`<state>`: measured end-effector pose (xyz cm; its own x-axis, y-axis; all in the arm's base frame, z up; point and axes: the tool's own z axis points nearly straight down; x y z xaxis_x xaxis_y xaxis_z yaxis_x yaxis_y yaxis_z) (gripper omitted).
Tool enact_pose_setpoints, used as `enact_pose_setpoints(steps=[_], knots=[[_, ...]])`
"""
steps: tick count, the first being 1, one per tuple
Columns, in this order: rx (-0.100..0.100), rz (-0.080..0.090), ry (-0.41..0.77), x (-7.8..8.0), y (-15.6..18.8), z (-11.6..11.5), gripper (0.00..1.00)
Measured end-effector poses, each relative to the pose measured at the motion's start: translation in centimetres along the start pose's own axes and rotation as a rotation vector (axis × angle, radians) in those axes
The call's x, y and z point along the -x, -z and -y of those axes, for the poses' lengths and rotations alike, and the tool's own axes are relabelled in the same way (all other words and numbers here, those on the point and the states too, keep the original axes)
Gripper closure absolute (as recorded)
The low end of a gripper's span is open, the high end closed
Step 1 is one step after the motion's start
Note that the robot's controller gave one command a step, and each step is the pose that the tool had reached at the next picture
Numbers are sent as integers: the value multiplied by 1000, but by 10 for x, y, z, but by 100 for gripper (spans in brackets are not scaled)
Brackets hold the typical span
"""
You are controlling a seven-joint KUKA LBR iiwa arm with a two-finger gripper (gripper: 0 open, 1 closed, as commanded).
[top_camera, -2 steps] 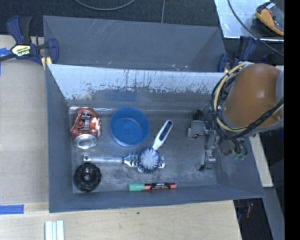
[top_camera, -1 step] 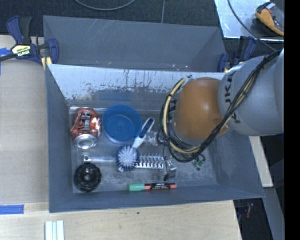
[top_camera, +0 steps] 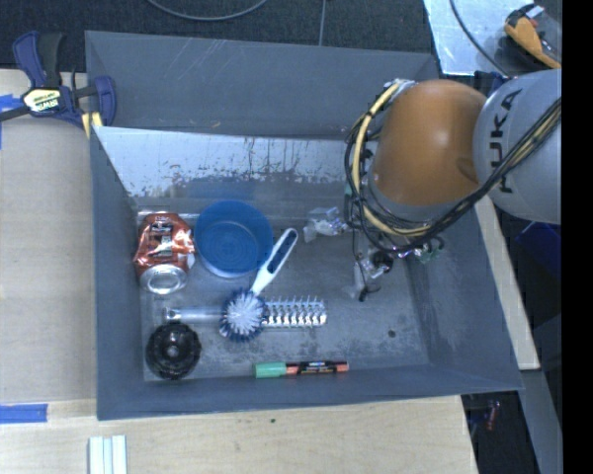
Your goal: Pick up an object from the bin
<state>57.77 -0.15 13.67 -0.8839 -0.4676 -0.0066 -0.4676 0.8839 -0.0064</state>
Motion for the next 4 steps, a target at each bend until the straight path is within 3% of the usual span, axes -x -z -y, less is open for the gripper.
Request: enact_pose_setpoints(steps=[1, 2, 3, 4], knots=[[14, -13, -140, 2, -36, -126, 0], [-3, 5, -10, 23, -66, -99, 0], [10, -9, -124, 4, -66, -95, 100], [10, -9, -124, 4, -66, -95, 100]])
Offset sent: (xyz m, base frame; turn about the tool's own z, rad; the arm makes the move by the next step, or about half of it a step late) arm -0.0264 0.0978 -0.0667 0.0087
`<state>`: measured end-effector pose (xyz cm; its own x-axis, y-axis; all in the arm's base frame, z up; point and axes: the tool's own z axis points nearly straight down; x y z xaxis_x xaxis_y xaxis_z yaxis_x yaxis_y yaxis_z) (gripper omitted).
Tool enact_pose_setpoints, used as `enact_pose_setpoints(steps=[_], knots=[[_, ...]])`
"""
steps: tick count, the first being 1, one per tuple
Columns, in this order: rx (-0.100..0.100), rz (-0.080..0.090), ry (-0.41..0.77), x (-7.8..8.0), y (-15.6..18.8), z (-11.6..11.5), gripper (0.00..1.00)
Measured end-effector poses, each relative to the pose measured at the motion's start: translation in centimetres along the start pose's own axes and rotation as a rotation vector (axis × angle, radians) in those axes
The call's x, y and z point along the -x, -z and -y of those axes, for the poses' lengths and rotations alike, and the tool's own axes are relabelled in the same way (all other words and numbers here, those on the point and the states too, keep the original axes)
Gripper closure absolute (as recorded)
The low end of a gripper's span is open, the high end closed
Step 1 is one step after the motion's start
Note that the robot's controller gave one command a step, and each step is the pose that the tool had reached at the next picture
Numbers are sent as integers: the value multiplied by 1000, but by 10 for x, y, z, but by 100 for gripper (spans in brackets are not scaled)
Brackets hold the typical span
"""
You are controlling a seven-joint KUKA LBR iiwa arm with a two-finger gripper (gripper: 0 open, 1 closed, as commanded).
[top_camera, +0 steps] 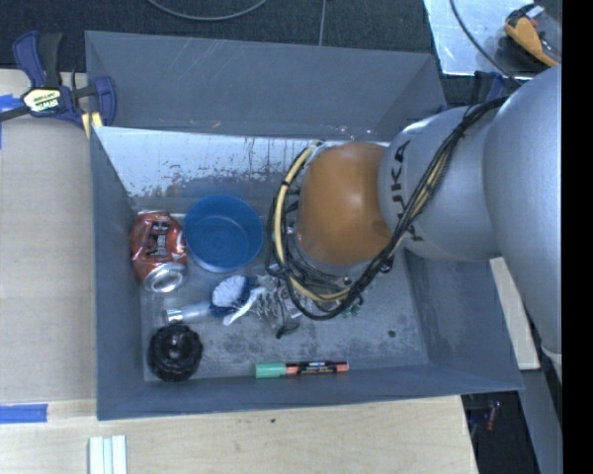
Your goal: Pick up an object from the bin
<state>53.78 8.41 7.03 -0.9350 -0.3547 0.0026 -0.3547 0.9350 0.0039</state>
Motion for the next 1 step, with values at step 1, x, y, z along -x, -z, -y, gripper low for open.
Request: enact_pose_setpoints(steps=[1], knots=[[2, -9, 0, -3, 16, -1, 100]])
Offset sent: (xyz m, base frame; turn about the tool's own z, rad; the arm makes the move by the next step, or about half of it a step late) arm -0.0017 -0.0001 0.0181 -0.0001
